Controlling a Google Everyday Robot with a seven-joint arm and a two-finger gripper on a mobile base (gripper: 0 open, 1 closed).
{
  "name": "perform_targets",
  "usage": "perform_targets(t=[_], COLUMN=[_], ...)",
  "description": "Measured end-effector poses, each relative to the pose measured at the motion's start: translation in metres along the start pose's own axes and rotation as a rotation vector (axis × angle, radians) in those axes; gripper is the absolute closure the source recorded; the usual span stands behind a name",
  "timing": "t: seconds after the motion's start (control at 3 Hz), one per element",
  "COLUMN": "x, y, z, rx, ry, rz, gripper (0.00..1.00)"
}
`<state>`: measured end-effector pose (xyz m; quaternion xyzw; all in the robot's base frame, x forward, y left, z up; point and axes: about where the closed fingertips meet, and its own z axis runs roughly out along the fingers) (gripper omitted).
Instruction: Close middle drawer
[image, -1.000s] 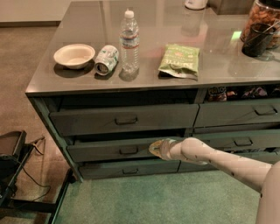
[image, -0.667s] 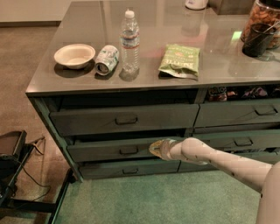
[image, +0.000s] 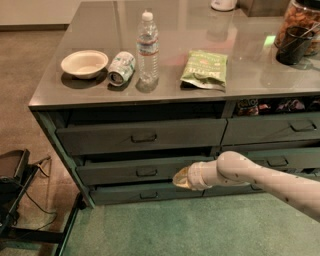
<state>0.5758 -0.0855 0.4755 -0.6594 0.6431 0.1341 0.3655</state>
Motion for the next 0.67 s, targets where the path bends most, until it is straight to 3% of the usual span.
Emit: perform_targets(t=[0.33,0.67], x=[-0.0277,-0.0333], y=[0.0497,0.0533], z=[-0.0582,-0.0654], rx=[-0.106,-0.121], ry=[0.009,0.016], rz=[0.082,0.071], gripper=[1.0,0.81])
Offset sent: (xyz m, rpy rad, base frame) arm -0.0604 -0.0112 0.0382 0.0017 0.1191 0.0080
